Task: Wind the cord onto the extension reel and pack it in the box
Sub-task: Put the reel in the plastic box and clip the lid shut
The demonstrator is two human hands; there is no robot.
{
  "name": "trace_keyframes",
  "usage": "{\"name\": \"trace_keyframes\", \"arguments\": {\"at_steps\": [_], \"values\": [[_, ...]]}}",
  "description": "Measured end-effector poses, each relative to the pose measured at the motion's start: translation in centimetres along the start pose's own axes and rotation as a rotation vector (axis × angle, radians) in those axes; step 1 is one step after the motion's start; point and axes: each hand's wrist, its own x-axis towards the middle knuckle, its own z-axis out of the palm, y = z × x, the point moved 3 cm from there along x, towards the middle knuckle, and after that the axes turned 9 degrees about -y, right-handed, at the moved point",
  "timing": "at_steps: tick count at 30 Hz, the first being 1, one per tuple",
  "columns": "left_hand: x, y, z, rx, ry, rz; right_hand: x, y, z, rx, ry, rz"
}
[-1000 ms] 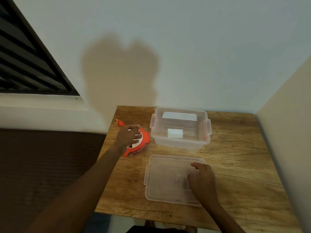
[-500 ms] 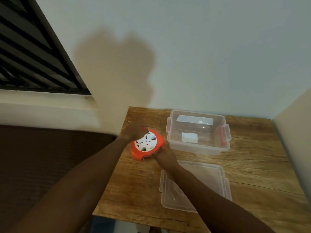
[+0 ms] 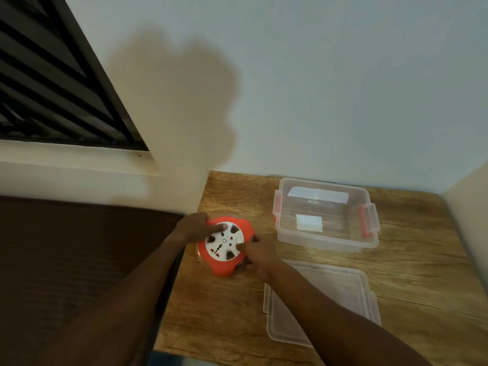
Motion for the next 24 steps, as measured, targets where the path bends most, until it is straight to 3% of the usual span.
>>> {"name": "trace_keyframes", "arguments": {"at_steps": [3, 6, 13, 17, 24], "values": [[-2.2, -2.6, 0.1, -0.212, 0.061, -0.008, -0.8, -0.7, 1.2, -0.081, -0.078, -0.027], [-4.3, -2.7, -1.4, -0.274, 0.185, 0.003, -2.0, -2.5, 2.1, -0.144, -0.115, -0.115], [-8.0, 4.7, -7.3, -0.42, 0.49, 0.158, -6.2, -9.7, 0.0, -0.094, -0.126, -0.379], [-7.4, 11.1, -8.2, -0.519, 0.498, 0.243, -7.8, -12.8, -5.0, -0.015, -0.035, -0.466], [-4.6, 22.1, -5.1, -0.577, 0.367, 0.339, -9.6, -14.2, -15.8, 0.024, 0.179, -0.485]]}}
